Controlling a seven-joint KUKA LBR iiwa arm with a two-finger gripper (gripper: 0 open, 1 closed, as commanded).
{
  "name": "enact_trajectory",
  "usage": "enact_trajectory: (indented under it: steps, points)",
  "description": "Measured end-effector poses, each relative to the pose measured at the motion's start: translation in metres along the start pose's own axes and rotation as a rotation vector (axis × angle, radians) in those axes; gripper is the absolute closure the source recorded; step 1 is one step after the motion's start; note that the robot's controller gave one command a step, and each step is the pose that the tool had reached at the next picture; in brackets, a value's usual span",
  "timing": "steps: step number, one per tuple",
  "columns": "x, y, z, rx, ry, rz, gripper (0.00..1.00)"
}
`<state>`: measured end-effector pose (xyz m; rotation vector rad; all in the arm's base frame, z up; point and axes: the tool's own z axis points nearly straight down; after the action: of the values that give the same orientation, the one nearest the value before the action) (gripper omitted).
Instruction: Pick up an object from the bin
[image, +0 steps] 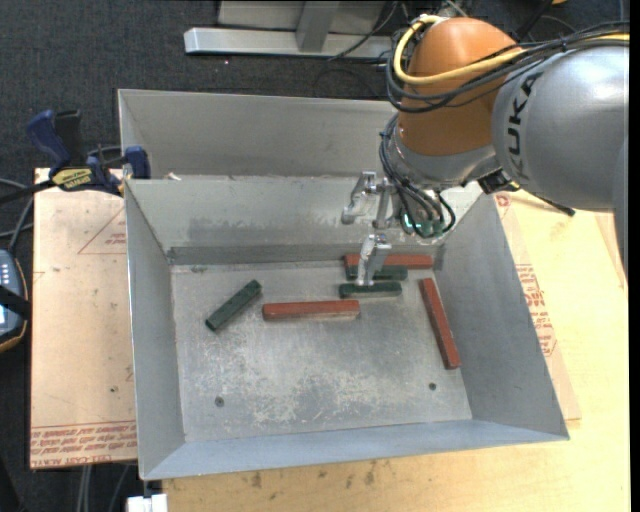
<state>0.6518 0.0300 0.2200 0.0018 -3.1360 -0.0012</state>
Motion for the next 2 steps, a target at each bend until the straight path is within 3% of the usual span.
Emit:
enact_trajectory:
  steps: [1, 2]
  points:
    - [-0.001, 0.000, -0.005, 0.000, -0.008, 0.001, 0.00]
    - [0.004, 0.004, 0.035, 0.000, -0.014, -0.061, 0.00]
